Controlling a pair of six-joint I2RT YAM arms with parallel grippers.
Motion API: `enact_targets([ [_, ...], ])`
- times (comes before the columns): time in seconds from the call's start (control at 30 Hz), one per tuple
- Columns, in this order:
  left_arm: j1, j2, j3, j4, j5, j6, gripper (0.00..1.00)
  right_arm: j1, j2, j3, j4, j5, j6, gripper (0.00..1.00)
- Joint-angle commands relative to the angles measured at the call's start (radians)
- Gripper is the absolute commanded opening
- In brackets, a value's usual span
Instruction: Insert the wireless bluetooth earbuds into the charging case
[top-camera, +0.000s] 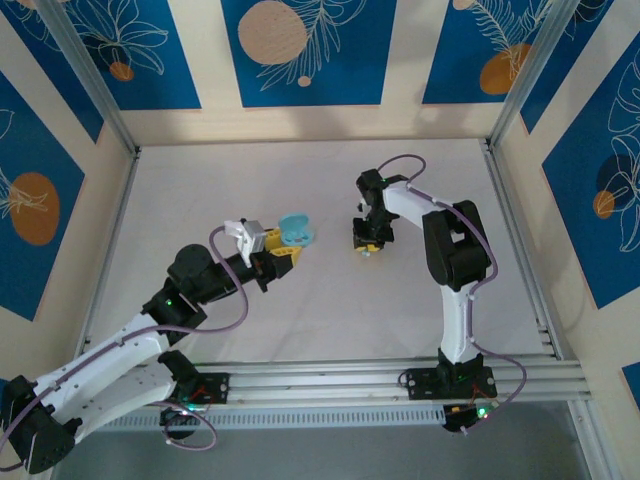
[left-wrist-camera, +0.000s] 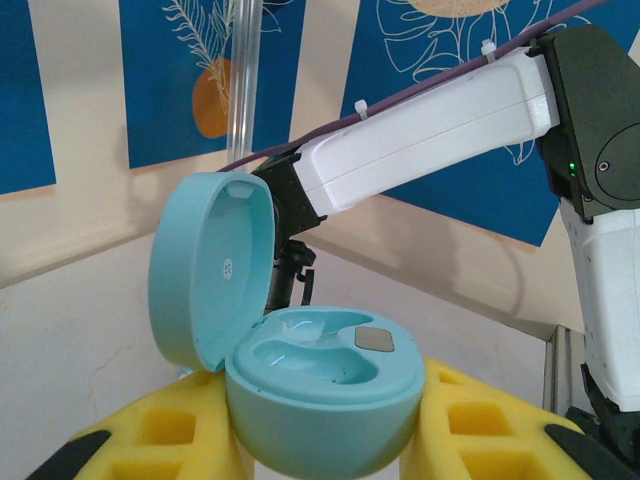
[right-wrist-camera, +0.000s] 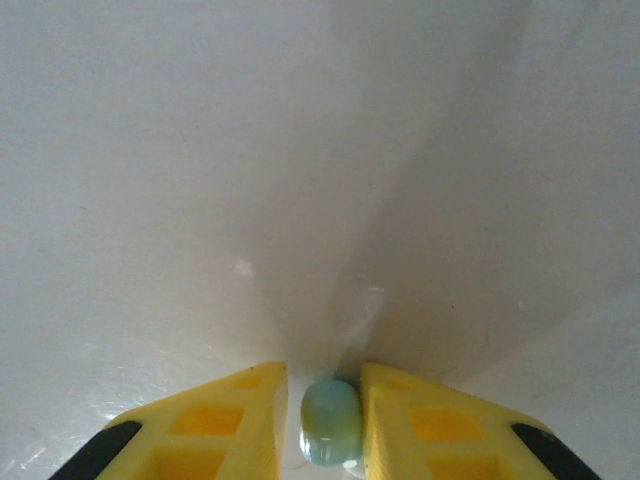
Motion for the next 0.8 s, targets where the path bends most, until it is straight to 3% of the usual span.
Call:
enact_targets([
  [0.0, -0.006, 0.002, 0.025, 0.008, -0.011, 0.001, 0.24, 0.014, 0.021, 0.031, -0.058, 0.030, -0.042, 0.25],
  [0.33, -0.006, 0.001, 0.027, 0.008, -0.011, -0.004, 0.24, 0.027, 0.063, 0.074, -0.080, 0.073, -0.059, 0.28],
  [0.77, -0.007, 0.005, 0.028, 0.005, -0.010, -0.002, 0.24, 0.006, 0.059, 0.064, -0.059, 0.028, 0.012, 0.27],
])
